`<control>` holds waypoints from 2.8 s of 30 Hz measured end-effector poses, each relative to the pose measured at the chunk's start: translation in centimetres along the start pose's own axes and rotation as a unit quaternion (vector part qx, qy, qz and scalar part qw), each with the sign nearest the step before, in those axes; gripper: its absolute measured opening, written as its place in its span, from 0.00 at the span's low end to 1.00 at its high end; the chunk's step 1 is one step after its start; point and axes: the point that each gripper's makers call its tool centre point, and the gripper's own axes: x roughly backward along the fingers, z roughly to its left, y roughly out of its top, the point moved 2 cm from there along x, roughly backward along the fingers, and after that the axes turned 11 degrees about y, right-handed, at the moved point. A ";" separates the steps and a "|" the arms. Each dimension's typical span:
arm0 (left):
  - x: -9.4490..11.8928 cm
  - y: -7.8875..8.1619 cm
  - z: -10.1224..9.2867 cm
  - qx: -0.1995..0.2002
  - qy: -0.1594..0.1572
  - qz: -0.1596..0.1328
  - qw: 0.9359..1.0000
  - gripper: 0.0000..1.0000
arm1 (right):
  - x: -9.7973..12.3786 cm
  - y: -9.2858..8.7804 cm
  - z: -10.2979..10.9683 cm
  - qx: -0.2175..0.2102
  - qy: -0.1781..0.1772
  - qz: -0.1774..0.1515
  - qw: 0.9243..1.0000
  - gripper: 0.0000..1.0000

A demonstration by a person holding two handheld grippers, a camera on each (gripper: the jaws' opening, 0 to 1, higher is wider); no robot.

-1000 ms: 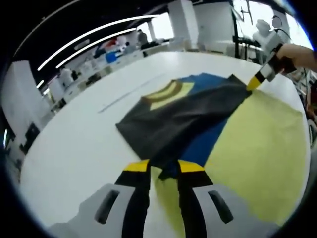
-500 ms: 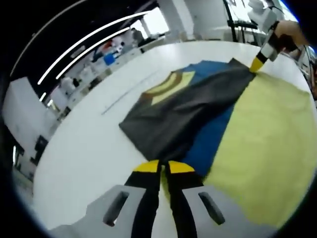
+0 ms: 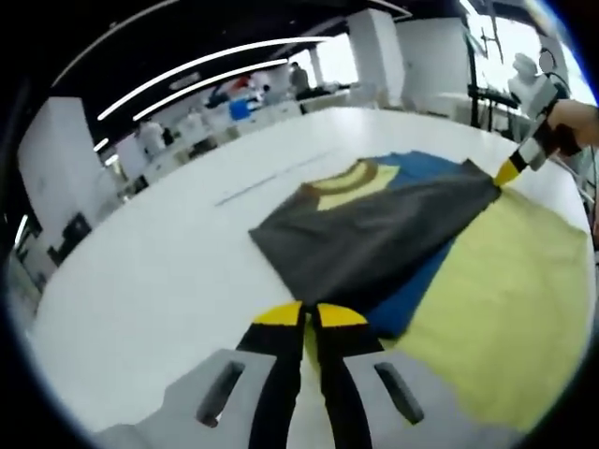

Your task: Fold the garment on the visible template until the final outline fits inside the template.

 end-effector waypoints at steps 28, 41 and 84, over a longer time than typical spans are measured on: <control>0.2 -2.7 0.9 -0.003 0.010 0.027 1.000 0.00 | 0.1 -0.1 1.3 0.012 0.010 0.021 1.000 0.00; 0.1 -2.7 0.8 -0.009 0.009 0.030 0.999 0.00 | 0.5 -0.6 0.7 0.021 0.007 0.047 0.999 0.00; 6.7 -1.3 1.5 0.099 -0.040 0.034 0.994 0.99 | 4.5 -1.6 2.5 0.166 0.059 0.026 0.984 0.84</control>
